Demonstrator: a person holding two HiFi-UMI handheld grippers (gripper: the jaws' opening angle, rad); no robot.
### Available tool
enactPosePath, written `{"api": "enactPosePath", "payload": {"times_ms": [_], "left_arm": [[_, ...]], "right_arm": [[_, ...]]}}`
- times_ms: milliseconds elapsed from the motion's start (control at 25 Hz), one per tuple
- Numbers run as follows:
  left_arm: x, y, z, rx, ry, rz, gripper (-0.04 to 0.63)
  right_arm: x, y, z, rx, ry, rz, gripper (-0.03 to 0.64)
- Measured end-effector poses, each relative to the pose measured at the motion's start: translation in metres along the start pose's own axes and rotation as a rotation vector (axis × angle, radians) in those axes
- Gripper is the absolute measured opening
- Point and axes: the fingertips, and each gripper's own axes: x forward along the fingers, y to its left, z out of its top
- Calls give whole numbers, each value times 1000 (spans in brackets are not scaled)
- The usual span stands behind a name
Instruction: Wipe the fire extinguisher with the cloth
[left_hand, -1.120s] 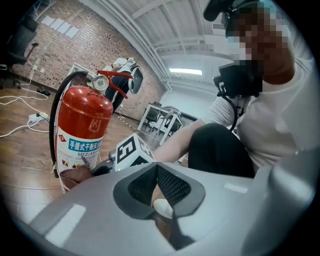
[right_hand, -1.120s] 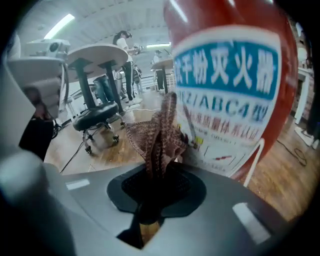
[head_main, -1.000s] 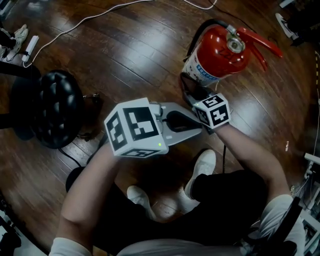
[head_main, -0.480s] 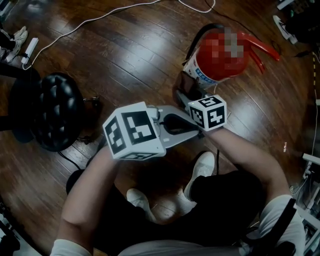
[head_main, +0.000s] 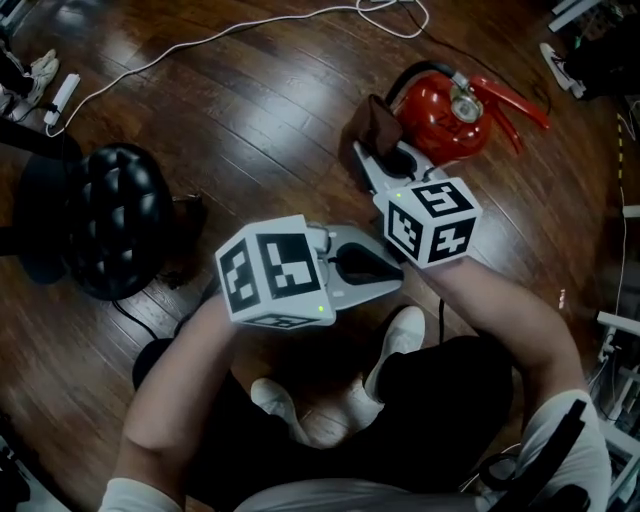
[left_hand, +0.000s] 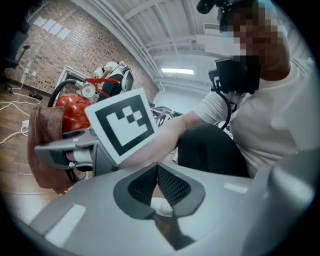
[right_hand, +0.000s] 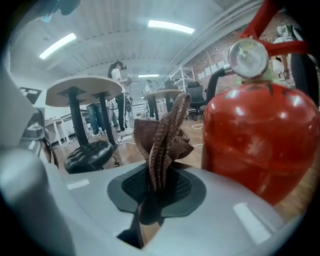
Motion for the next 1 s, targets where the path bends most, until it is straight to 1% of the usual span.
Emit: {"api": "enactPosePath", "payload": {"times_ms": [240,520,720,920,1000], "left_arm": [[-6,-7,-9,-6,19,2,2],[-8,-3,-14,-24,27,17,2],[-6,-4,-18,-41,27,22,2],[-6,-1,-25,-59,46,32,2],[-5,0,-25,-66,40,35,2]], "right_arm": [[25,-13,-58,-21,95,-67,55],[54,-34,-136,-75,245,-126,55],[63,-40,-184,-175,348,-109,55],[67,-50,-222,-198,424,-103,55],[69,-54,-234,-212,448,-97,55]]}}
